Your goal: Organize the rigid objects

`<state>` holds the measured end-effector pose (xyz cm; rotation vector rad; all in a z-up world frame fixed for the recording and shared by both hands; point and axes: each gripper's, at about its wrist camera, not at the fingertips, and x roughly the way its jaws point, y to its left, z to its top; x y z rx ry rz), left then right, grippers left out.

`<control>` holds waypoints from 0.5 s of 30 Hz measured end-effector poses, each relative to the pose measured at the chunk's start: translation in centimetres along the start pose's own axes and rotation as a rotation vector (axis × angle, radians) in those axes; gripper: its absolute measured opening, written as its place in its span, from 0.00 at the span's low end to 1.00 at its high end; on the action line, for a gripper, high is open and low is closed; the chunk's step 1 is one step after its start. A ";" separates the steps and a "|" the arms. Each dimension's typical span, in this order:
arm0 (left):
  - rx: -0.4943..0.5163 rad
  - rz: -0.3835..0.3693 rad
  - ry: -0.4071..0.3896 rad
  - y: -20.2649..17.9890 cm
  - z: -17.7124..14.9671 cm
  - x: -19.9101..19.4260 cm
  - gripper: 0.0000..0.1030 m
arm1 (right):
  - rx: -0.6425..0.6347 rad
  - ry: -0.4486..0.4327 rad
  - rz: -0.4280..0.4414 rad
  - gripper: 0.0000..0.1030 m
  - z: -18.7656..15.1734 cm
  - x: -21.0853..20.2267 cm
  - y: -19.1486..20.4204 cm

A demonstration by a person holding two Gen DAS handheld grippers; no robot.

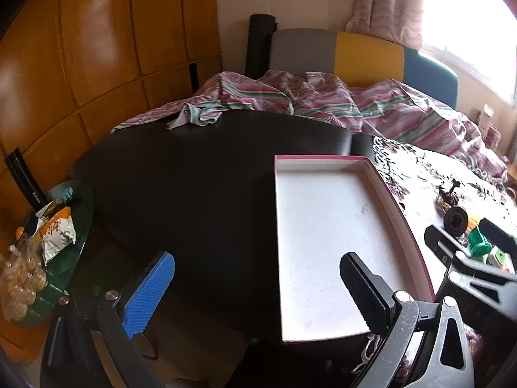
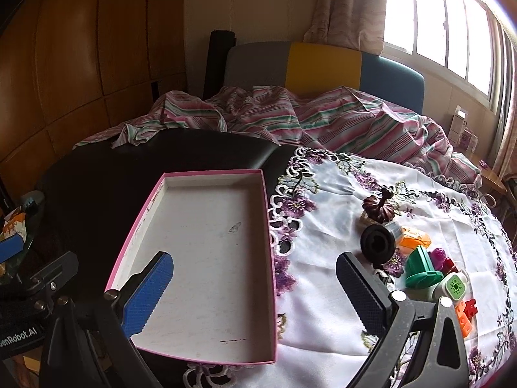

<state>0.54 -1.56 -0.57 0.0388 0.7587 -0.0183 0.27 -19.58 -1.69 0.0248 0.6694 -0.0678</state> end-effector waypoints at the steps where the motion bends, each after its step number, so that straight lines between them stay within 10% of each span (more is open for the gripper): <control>1: 0.002 -0.008 0.003 -0.1 0.0 0.1 1.00 | 0.004 0.001 -0.002 1.00 0.1 0.0 -0.3; 15: 0.077 -0.086 0.018 -2.7 0.2 0.6 1.00 | 0.046 -0.015 -0.089 1.00 1.5 -0.3 -5.8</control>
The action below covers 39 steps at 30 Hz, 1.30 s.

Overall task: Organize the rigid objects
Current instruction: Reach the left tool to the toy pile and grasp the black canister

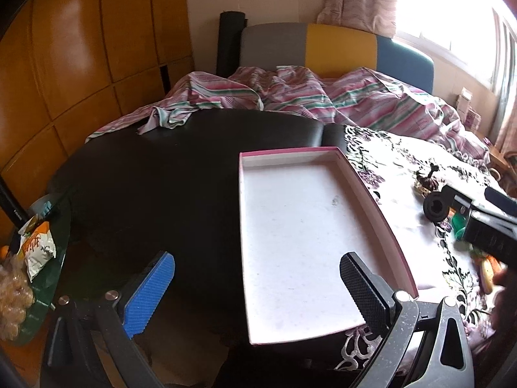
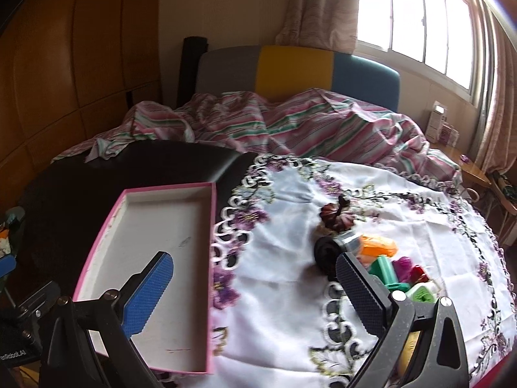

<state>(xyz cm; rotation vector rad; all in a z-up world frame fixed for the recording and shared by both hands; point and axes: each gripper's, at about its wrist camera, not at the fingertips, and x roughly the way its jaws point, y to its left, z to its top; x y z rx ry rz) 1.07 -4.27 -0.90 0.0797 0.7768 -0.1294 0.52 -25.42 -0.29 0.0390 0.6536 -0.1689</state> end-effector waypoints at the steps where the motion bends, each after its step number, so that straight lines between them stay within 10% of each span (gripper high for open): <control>1: 0.006 -0.008 0.004 -0.2 0.0 0.1 1.00 | 0.012 0.001 -0.003 1.00 0.1 0.0 -0.6; 15: 0.104 -0.267 0.113 -6.2 1.4 2.8 1.00 | 0.220 0.030 -0.200 1.00 1.0 1.1 -15.9; 23: 0.200 -0.374 0.131 -12.0 3.6 3.8 1.00 | 0.546 0.033 -0.229 1.00 -1.9 1.7 -24.8; 39: 0.519 -0.470 0.194 -28.4 7.9 12.8 0.95 | 0.593 0.042 -0.193 1.00 -2.1 2.0 -25.5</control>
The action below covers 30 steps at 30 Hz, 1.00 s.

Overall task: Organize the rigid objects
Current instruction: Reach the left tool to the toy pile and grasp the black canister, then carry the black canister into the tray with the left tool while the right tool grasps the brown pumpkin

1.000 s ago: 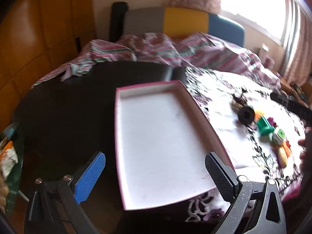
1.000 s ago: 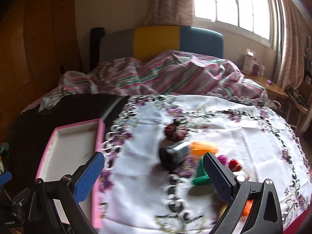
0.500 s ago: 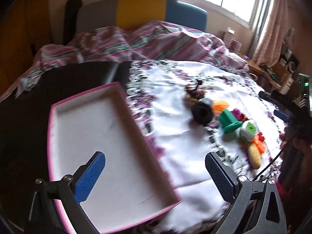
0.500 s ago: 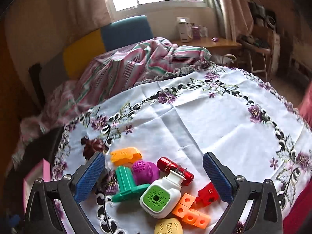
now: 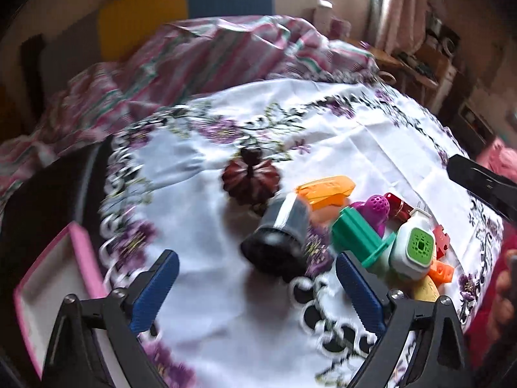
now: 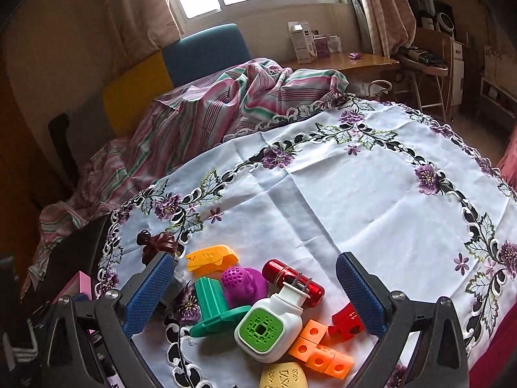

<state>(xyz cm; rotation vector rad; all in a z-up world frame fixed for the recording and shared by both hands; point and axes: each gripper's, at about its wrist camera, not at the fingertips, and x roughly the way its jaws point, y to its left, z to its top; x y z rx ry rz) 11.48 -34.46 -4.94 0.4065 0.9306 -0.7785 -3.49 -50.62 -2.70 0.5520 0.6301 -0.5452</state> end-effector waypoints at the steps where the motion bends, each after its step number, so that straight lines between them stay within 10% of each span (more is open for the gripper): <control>1: 0.016 0.005 0.010 -0.3 0.3 0.7 0.95 | -0.003 0.001 -0.001 1.00 0.0 0.1 0.1; 5: 0.057 -0.005 0.057 -0.8 1.5 3.7 0.89 | -0.009 0.008 0.000 1.00 -0.1 0.3 0.1; 8: 0.066 -0.039 0.120 -0.7 1.4 6.0 0.55 | -0.011 0.009 -0.003 1.00 0.0 0.5 0.1; 19: -0.073 -0.110 -0.014 1.3 -2.6 -1.0 0.54 | -0.082 0.071 0.022 0.91 -0.8 1.4 1.7; 30: -0.298 -0.085 -0.103 8.4 -9.6 -9.0 0.54 | -0.388 0.179 0.133 0.91 -0.8 6.0 11.9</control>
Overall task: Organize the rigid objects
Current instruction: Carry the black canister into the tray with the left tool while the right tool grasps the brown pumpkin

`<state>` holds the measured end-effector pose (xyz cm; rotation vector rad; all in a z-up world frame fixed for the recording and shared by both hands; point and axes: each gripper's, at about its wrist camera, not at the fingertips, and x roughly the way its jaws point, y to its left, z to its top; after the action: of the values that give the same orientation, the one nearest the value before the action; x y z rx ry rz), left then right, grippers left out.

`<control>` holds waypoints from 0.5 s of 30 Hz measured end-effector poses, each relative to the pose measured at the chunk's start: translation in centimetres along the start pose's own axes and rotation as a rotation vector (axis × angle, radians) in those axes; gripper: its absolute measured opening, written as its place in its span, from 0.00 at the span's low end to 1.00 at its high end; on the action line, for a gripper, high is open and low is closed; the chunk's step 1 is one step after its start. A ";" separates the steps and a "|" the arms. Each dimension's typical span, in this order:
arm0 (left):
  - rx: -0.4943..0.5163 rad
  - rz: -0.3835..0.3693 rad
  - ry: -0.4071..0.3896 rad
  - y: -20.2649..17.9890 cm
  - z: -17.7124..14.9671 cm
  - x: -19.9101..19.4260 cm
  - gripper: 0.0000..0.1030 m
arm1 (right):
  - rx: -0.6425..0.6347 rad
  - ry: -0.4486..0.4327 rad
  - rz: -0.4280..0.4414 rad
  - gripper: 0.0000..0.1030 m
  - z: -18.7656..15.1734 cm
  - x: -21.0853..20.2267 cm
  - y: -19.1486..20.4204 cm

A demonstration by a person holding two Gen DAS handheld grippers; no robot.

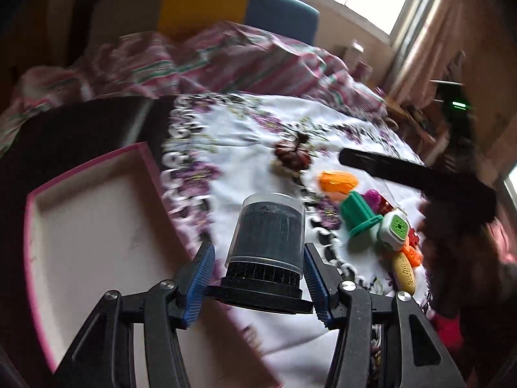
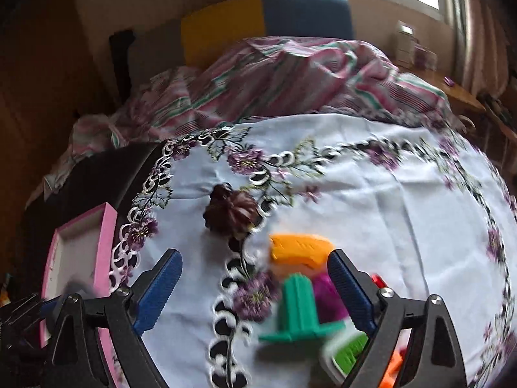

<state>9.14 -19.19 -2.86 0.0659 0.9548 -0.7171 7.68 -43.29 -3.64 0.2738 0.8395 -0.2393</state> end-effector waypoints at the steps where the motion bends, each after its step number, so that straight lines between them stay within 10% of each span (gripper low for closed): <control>1: -0.016 0.015 -0.010 1.0 -0.4 -0.7 0.54 | -0.010 0.009 -0.008 0.91 0.8 1.2 0.6; 9: -0.158 0.093 -0.035 7.7 -3.1 -4.6 0.54 | -0.002 0.022 -0.083 0.80 4.3 7.8 2.5; 11: -0.180 0.106 -0.038 8.5 -3.5 -5.1 0.54 | -0.016 0.047 -0.111 0.31 4.3 9.4 2.8; 15: -0.213 0.133 -0.041 9.8 -4.3 -5.4 0.54 | -0.039 0.037 -0.125 0.23 3.8 9.3 3.4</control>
<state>9.84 -7.30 -3.76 -0.0713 0.9733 -0.4901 17.40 -42.28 -7.83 0.1902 0.8983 -0.3346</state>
